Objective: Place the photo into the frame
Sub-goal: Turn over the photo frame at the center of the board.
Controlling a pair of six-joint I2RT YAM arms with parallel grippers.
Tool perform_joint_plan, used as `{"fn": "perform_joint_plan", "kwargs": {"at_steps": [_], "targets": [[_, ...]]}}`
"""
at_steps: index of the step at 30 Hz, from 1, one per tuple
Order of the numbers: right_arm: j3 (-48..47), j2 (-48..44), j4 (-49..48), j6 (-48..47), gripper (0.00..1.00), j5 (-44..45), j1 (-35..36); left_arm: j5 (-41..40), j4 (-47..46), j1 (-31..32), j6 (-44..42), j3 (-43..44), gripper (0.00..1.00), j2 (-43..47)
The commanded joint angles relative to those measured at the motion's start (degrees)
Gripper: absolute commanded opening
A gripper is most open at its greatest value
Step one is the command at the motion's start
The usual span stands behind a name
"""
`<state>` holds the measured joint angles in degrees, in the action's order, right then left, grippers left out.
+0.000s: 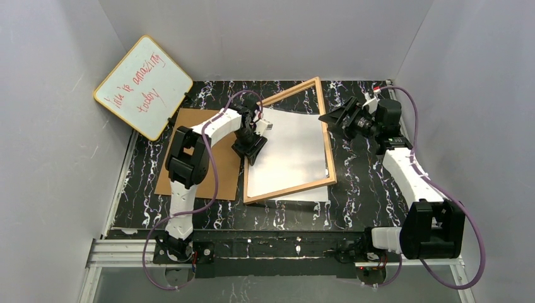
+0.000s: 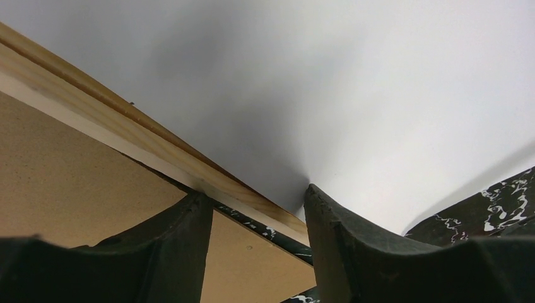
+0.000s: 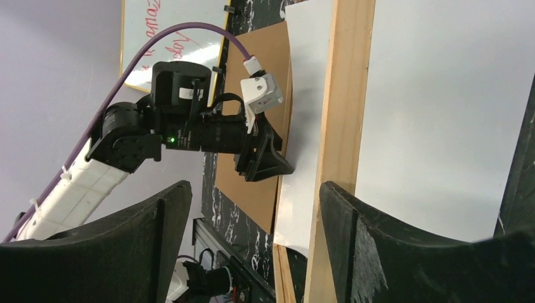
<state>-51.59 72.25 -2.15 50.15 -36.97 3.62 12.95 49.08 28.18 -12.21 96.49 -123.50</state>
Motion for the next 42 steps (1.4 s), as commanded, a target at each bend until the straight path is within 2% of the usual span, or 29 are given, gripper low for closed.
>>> {"fn": "perform_joint_plan", "kwargs": {"at_steps": [1, 3, 10, 16, 21, 27, 31, 37, 42], "targets": [[0.47, 5.44, 5.18, 2.36, 0.81, -7.22, 9.69, 9.83, -0.74, 3.19, -2.56, -0.59, 0.5, 0.44], [2.09, 5.7, -0.33, 5.69, 0.8, -8.32, 11.37, 9.95, -0.86, 3.19, -2.64, -1.02, 0.5, 0.05], [3.92, 4.8, -6.55, 12.21, 0.77, -10.14, 12.66, 10.64, -1.64, 3.19, -3.15, -2.63, 0.49, 0.02], [11.83, 2.74, -27.12, 28.88, 0.71, -12.44, 12.97, 11.35, -2.13, 3.11, -3.52, -4.19, 0.49, 0.27], [12.2, 1.63, -28.98, 32.68, 0.7, -10.96, 14.49, 11.9, -2.54, 2.89, -3.7, -5.38, 0.48, 0.78], [14.79, 3.37, -37.87, 40.77, 0.66, -6.98, 17.86, 13.04, -3.29, 2.04, -3.43, -7.26, 0.48, 1.57], [12.56, 6.26, -39.91, 41.13, 0.65, -4.71, 19.74, 14.79, -2.49, 1.79, -3.65, -7.71, 0.48, 2.04], [4.22, 14.34, -42.47, 41.42, 0.64, -5.73, 22.38, 14.27, -0.76, 1.33, -4.26, -5.82, 0.48, 4.05], [-1.04, 19.3, -44.44, 42.61, 0.62, -5.66, 24.11, 12.44, 2.07, -0.7, -5.23, -1.43, 0.61, 7.64]]}}
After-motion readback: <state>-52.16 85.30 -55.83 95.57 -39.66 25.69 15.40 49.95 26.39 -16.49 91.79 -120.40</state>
